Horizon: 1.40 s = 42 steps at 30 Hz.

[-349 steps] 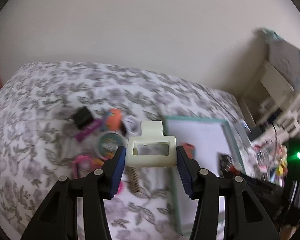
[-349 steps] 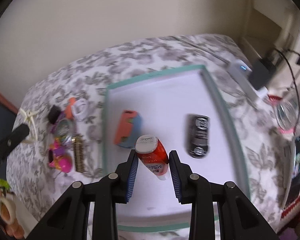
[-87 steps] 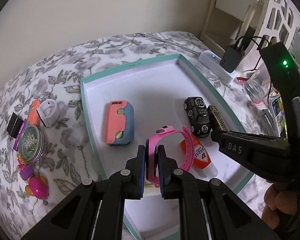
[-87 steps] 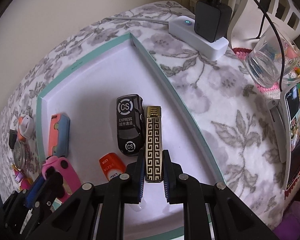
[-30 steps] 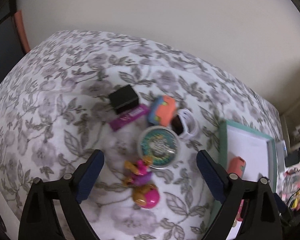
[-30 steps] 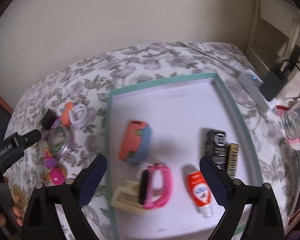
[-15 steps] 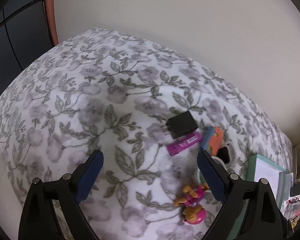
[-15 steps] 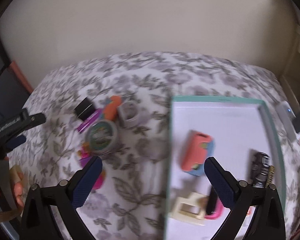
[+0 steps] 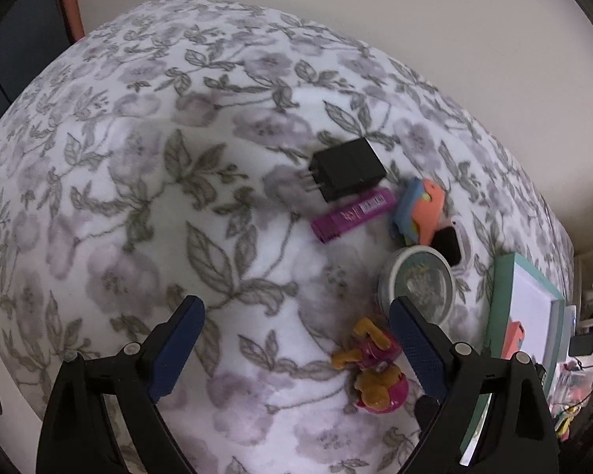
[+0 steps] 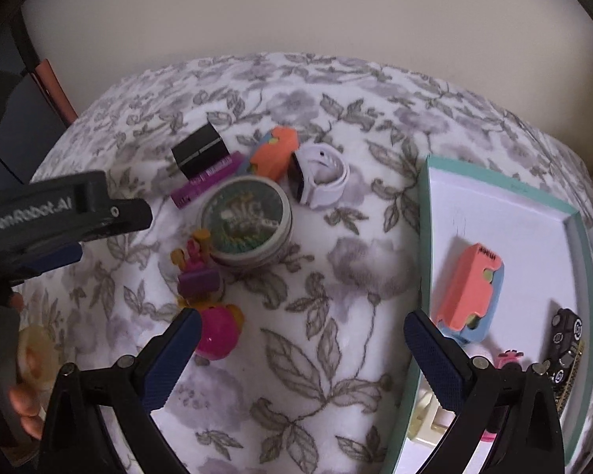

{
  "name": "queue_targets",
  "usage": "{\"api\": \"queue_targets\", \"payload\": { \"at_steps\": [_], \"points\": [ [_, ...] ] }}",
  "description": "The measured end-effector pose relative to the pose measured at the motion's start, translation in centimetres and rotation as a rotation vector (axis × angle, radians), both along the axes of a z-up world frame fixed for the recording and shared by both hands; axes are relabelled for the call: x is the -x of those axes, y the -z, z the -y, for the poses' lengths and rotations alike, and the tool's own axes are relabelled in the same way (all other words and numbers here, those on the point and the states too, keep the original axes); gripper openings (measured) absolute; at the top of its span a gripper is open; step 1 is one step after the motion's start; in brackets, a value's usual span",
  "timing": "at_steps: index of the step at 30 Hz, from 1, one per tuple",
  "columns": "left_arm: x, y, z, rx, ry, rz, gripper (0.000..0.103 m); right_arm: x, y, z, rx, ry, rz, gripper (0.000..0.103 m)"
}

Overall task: Organize rigid objects
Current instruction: 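Withdraw both tools from the tray back over the pile, then grasp the pink-and-yellow toy figure with the left tool while the right tool approaches the bead tin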

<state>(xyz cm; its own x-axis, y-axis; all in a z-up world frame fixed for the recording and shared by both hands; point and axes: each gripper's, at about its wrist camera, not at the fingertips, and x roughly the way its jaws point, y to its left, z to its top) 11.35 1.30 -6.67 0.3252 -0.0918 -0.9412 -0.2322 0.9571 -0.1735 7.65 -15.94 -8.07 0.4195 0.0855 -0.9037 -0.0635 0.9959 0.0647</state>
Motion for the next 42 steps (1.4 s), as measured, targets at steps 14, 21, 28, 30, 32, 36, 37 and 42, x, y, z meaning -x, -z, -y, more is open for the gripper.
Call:
{"api": "queue_targets", "payload": {
  "at_steps": [14, 21, 28, 30, 32, 36, 37, 42],
  "points": [
    [0.1, 2.4, 3.7, 0.08, 0.122, -0.11, 0.091, 0.4, -0.2, 2.4, -0.01, 0.052, 0.007, 0.103],
    [-0.2, 3.3, 4.3, 0.11, 0.134, -0.131, 0.073, 0.4, -0.5, 3.8, -0.032, 0.088, 0.013, 0.103],
    [-0.6, 3.6, 4.4, 0.158, 0.141, -0.143, 0.046, 0.3, -1.0, 4.9, -0.034, 0.118, 0.026, 0.103],
    [-0.6, 3.7, 4.4, 0.171, 0.139, -0.142, 0.045, 0.0, -1.2, 5.2, -0.033, 0.126, 0.029, 0.103],
    [-0.6, 3.7, 4.5, 0.177, 0.137, -0.138, 0.044, -0.2, -1.4, 5.4, -0.035, 0.133, 0.035, 0.103],
    [-0.7, 3.4, 3.9, 0.206, 0.111, -0.133, 0.044, -0.8, -1.7, 5.2, -0.029, 0.13, 0.044, 0.103],
    [-0.5, 3.3, 3.5, 0.2, 0.106, -0.129, 0.044, -0.9, -1.8, 5.1, -0.027, 0.13, 0.045, 0.103],
    [-0.7, 2.4, 1.6, 0.149, 0.05, -0.093, 0.043, -2.3, -1.6, 4.3, -0.035, 0.119, 0.047, 0.103]
  ]
}}
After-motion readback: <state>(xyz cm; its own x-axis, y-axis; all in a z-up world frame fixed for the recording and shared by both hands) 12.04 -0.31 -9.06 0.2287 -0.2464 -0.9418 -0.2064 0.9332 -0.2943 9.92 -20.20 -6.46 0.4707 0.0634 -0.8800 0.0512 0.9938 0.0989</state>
